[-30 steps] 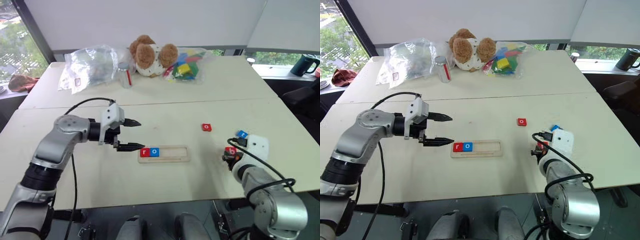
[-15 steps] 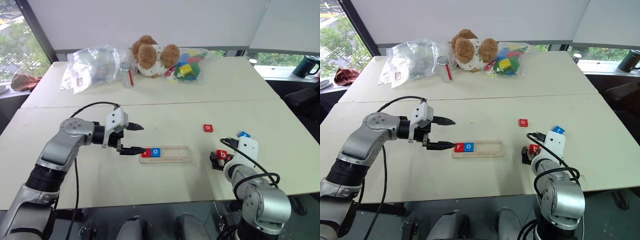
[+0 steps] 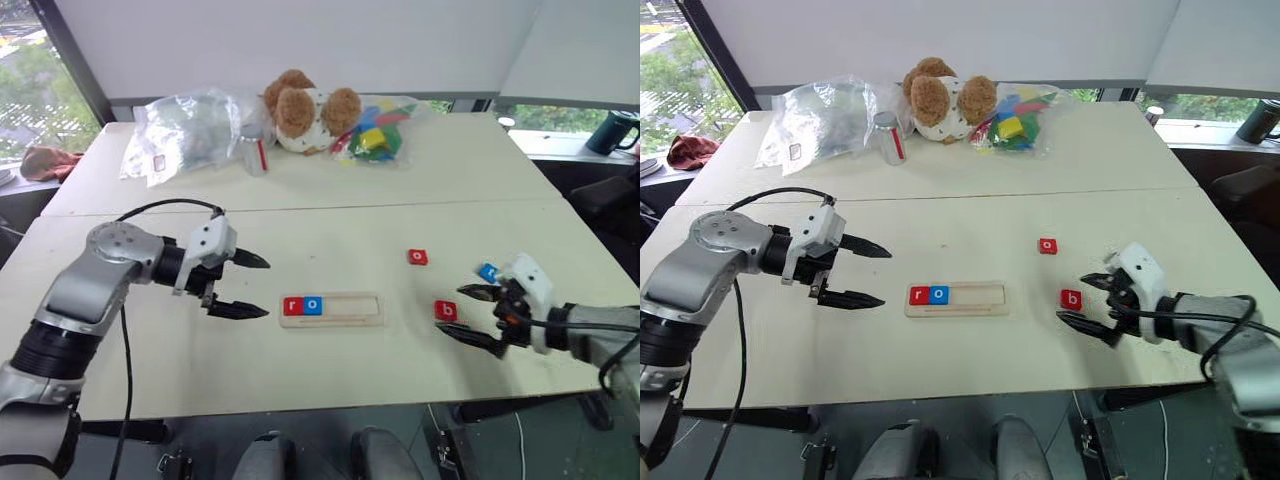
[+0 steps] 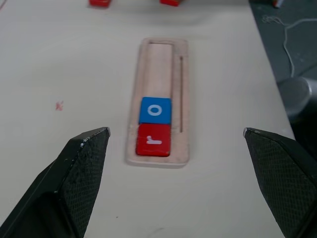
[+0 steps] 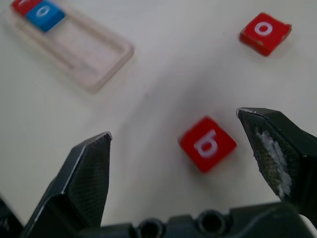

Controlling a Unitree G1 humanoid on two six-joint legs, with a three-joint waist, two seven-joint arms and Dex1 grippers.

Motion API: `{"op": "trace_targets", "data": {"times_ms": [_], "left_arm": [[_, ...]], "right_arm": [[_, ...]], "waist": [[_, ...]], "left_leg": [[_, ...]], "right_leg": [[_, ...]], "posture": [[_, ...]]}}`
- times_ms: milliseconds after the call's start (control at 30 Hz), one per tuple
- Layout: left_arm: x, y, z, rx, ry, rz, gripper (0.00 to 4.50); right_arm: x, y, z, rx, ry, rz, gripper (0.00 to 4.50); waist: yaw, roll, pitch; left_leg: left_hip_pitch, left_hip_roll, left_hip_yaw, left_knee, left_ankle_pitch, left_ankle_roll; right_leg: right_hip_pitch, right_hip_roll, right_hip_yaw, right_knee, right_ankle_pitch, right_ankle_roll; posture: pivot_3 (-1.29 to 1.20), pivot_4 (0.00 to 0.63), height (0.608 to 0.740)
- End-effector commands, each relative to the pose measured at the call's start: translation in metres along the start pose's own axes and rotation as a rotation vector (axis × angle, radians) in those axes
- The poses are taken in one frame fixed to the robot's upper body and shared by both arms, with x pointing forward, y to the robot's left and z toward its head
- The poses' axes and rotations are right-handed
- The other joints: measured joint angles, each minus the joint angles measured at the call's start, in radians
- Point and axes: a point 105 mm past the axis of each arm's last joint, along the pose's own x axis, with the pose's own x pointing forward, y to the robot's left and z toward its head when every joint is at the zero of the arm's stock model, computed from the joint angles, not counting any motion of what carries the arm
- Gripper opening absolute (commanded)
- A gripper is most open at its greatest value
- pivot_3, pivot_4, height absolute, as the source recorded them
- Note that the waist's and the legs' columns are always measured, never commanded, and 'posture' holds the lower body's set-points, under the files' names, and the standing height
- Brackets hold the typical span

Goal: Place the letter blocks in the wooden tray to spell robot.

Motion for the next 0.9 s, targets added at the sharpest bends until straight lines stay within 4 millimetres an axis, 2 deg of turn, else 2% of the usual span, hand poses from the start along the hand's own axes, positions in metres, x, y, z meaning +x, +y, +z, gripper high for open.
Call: {"op": "trace_targets", "data": {"times_ms": [33, 200, 333, 500, 600, 700, 733, 833, 900], "left_arm": [[-0.005, -0.006, 0.010, 0.037, 0.001, 0.000, 4.50], [-0.010, -0.014, 0.006, -0.004, 0.011, 0.035, 4.50], [-0.012, -0.018, -0.001, -0.032, 0.025, 0.047, 4.50], [-0.014, -0.019, -0.007, -0.048, 0.042, 0.070, 4.50], [-0.012, -0.020, -0.007, -0.052, 0.039, 0.075, 4.50], [-0.010, -0.019, -0.006, -0.048, 0.035, 0.080, 4.50], [-0.010, -0.019, -0.005, -0.046, 0.035, 0.081, 4.50], [-0.007, -0.015, -0.004, -0.035, 0.030, 0.084, 4.50], [-0.005, -0.012, -0.002, -0.025, 0.022, 0.084, 4.50]], "right_arm": [[0.001, -0.012, -0.004, -0.138, 0.009, 0.070, 4.43], [0.012, -0.028, -0.012, -0.175, 0.009, 0.109, 4.43], [0.018, -0.032, -0.021, -0.167, 0.021, 0.147, 4.43], [0.024, -0.029, -0.020, -0.181, 0.008, 0.179, 4.43], [0.026, -0.027, -0.020, -0.190, 0.003, 0.193, 3.14], [0.028, -0.026, -0.020, -0.205, 0.004, 0.194, 1.50], [0.028, -0.026, -0.020, -0.209, 0.005, 0.195, 1.15], [0.031, -0.029, -0.013, -0.215, -0.008, 0.183, 1.16], [0.035, -0.029, 0.004, -0.212, -0.046, 0.190, 1.16]], "waist": [[-0.001, -0.001, 0.001], [0.004, 0.000, 0.002], [0.010, 0.000, 0.002], [0.008, 0.001, 0.002], [0.008, 0.001, 0.002], [0.008, 0.001, 0.002], [0.008, 0.001, 0.002], [0.008, 0.001, 0.002], [0.008, 0.001, 0.002]], "left_leg": [[0.002, 0.000, 0.000, 0.000, 0.000, 0.000], [0.005, 0.002, -0.001, -0.001, 0.000, 0.000], [0.002, 0.002, -0.002, -0.001, 0.000, 0.000], [0.002, 0.000, -0.002, 0.000, 0.000, -0.001], [0.002, 0.000, -0.002, -0.001, 0.000, -0.001], [0.002, 0.000, -0.002, -0.001, 0.000, -0.001], [0.002, 0.000, -0.002, -0.001, 0.000, -0.001], [0.002, 0.000, -0.002, -0.001, 0.000, -0.001], [0.002, 0.000, -0.002, -0.001, 0.000, -0.001]], "right_leg": [[0.002, -0.001, 0.000, 0.000, 0.000, 0.000], [0.003, 0.000, 0.000, 0.001, 0.000, 0.000], [0.001, -0.002, 0.000, 0.001, 0.000, 0.000], [0.002, -0.005, 0.000, 0.000, 0.000, 0.000], [0.001, -0.004, -0.001, 0.001, 0.000, 0.000], [0.001, -0.005, -0.001, 0.001, 0.000, 0.000], [0.001, -0.005, 0.000, 0.001, 0.000, 0.000], [0.001, -0.005, 0.000, 0.001, 0.000, 0.000], [0.001, -0.005, 0.000, 0.001, 0.000, 0.000]], "posture": [[0.00, 0.150, 0.740], [0.00, 0.150, 0.740], [0.00, 0.150, 0.740], [0.00, 0.150, 0.740], [0.00, 0.150, 0.740], [0.00, 0.150, 0.740], [0.00, 0.150, 0.740], [0.00, 0.150, 0.740], [0.00, 0.150, 0.740]]}}
